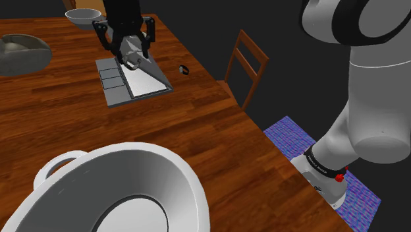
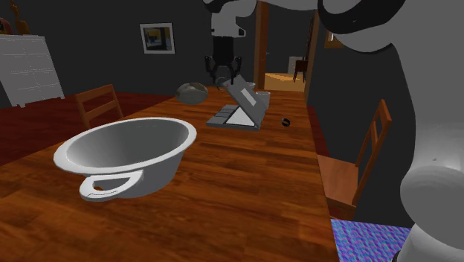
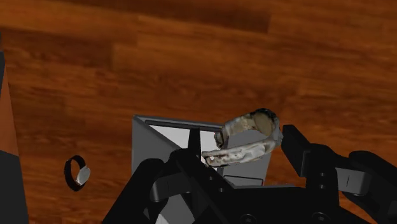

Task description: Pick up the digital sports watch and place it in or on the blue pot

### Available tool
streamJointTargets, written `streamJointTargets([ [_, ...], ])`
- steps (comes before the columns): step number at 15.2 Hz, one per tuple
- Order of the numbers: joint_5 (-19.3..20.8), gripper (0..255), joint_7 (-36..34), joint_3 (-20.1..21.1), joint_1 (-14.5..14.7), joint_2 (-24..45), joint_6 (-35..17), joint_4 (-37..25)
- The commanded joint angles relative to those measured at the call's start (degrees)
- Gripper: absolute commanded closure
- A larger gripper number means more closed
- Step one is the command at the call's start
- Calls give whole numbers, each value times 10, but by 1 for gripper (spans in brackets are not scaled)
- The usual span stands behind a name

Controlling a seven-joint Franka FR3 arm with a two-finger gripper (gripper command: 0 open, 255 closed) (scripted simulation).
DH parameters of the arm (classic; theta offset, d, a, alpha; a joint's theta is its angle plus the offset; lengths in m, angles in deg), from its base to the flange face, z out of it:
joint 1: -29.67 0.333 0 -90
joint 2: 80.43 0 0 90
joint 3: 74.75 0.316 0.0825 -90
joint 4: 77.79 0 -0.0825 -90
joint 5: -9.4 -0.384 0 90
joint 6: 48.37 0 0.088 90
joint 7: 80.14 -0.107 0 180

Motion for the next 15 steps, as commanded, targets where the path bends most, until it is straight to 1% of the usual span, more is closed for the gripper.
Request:
streamJointTargets([
  [1, -4, 255, -10, 4, 3, -13, -2, 16],
  [4, -13, 255, -41, 15, 13, -46, -22, 68],
  [7, -19, 255, -73, 26, 28, -71, -36, 106],
  [11, -25, 255, -117, 40, 52, -94, -48, 140],
  [15, -26, 255, -163, 54, 82, -105, -54, 157],
])
